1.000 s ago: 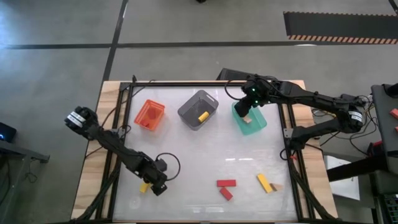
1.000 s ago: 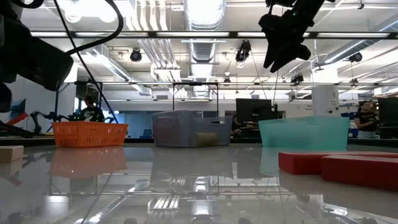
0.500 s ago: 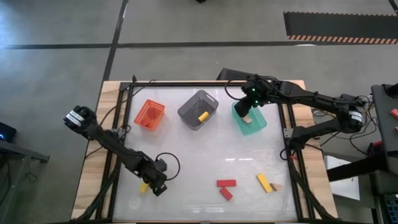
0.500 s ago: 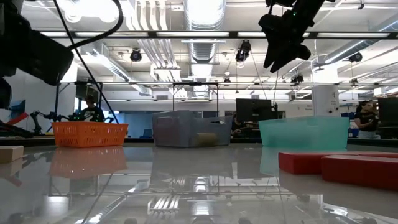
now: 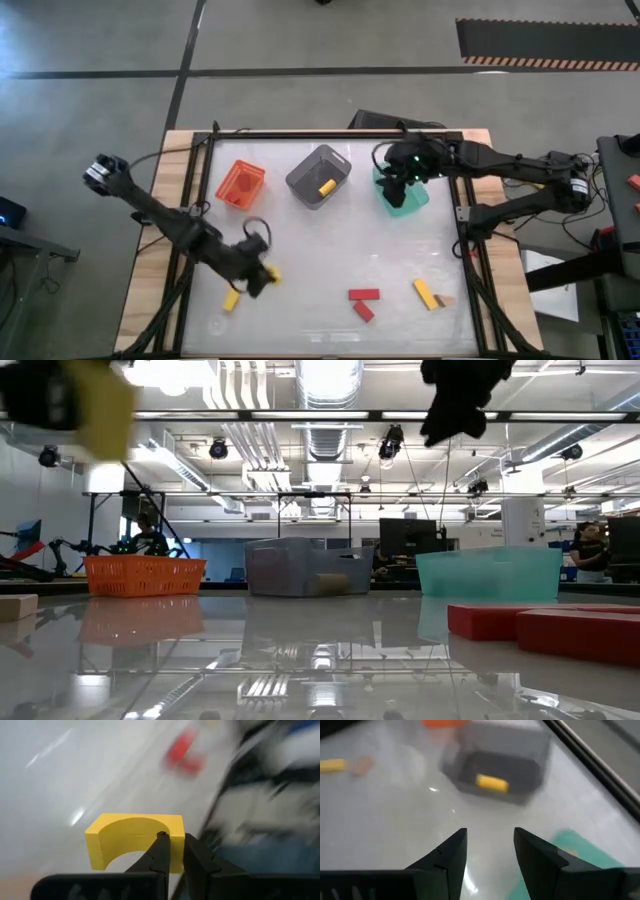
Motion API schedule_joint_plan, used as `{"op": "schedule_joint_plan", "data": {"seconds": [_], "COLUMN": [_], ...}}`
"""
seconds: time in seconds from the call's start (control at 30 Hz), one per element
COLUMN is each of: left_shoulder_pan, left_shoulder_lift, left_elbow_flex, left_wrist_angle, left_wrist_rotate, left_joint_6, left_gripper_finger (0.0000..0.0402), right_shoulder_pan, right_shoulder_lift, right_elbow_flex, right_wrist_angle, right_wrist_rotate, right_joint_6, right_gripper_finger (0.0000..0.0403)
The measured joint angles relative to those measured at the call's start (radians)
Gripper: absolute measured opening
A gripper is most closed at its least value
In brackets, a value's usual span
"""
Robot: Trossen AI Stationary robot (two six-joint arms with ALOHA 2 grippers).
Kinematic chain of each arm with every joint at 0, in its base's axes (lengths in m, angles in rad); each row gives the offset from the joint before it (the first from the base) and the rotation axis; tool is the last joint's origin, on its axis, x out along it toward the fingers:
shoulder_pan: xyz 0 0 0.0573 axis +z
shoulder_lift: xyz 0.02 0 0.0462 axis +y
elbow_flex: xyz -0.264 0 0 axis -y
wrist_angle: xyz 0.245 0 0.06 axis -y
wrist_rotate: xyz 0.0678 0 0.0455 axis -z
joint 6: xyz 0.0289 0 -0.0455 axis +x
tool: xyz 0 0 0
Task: Sort & place blocks by color
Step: Put the yellow block into the black bin
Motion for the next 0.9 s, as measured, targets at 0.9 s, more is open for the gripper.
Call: {"op": "schedule_joint_plan", "data": {"seconds": [0.9], "left_shoulder_pan": [0.235], "left_shoulder_lift": [-0.113], "left_elbow_flex": [-0.042], "left_wrist_angle": [0.796], "left_wrist_rotate": [-0.297], "left_joint_6": [0.235], "left_gripper_finger": [0.0015], "right_shoulder_pan": [0.331], "right_shoulder_lift": [0.139], "right_elbow_flex": [0.002], "right_wrist_angle": [0.824], "right_wrist_rotate": [0.01], "right_joint_6": [-0.326], "right_gripper_finger": [0.0193]}}
